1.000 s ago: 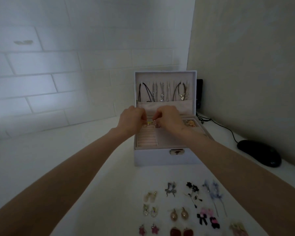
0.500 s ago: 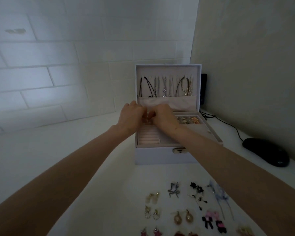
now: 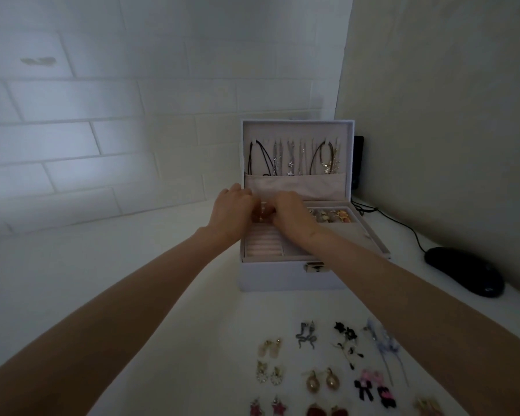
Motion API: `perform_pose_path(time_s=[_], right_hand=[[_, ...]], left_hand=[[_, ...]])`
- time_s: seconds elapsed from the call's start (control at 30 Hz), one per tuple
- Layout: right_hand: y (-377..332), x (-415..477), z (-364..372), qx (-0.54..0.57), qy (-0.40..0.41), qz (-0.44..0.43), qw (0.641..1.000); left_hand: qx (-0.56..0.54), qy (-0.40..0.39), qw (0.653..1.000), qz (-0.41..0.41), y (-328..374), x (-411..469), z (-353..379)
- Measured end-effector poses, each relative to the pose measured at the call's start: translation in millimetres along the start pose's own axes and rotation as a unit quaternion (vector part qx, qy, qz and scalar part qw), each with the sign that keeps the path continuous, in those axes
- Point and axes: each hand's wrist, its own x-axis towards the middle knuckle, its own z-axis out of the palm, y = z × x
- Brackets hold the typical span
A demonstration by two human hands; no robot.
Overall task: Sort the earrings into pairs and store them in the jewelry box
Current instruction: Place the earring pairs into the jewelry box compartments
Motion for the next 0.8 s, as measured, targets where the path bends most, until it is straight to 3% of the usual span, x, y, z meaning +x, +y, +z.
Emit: perform_pose_path(time_s=[0.17, 0.3, 0.4, 0.47, 0.63, 0.8], right_hand=[[-4, -12, -9, -0.013, -0.018, -0.016, 1.000], [-9, -34, -34, 0.069, 0.083, -0.003, 0.994], [-21, -62, -52, 0.090, 0.044, 0.005, 0.995], [-33, -86, -60, 0.090, -0.023, 0.001, 0.996], [-47, -131, -52, 0.050, -0.191, -0.024, 0.980], [-52, -151, -36, 0.022, -0.225, -0.037, 0.973]], left_hand=[[-0.005, -0.006, 1.000, 0.011, 0, -11, -9], [-0.073, 0.114, 0.991, -0.009, 3, -33, -35], [-0.127, 0.155, 0.980, 0.008, 16, -66, -59], [-0.153, 0.099, 0.983, 0.011, 26, -91, -68], [-0.185, -0.131, 0.974, 0.006, 37, -131, -59], [-0.200, -0.228, 0.953, 0.005, 43, -146, -48]])
